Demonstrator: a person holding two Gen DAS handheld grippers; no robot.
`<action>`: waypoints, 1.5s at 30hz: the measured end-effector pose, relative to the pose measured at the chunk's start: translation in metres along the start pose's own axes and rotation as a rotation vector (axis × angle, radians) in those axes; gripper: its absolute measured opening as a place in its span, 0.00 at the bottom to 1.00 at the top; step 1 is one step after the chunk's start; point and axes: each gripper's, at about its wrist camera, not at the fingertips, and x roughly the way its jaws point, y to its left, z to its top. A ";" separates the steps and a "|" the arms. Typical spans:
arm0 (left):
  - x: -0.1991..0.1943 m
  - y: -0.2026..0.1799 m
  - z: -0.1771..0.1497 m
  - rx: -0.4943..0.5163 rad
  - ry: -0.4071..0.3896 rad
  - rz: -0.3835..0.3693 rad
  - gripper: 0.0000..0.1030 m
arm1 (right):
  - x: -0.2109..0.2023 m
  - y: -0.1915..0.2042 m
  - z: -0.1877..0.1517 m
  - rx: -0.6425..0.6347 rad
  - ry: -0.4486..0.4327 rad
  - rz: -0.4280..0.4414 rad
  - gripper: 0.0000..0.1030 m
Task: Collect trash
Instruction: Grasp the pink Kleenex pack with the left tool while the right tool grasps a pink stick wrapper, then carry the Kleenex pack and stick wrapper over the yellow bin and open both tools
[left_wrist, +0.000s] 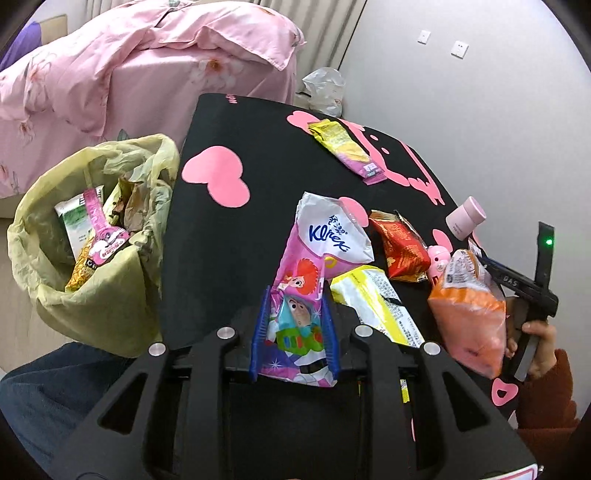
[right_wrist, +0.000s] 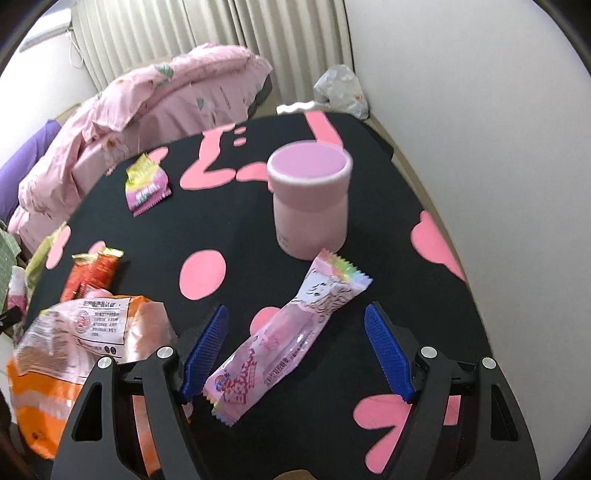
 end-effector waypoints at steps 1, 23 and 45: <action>0.001 0.001 -0.001 -0.005 0.002 -0.002 0.23 | 0.001 -0.001 0.000 0.006 -0.007 0.003 0.71; -0.001 0.005 -0.004 -0.044 0.005 -0.032 0.23 | -0.076 0.022 -0.017 -0.088 -0.180 -0.032 0.15; -0.077 0.033 0.000 -0.062 -0.178 -0.018 0.23 | -0.150 0.152 0.007 -0.319 -0.323 0.198 0.15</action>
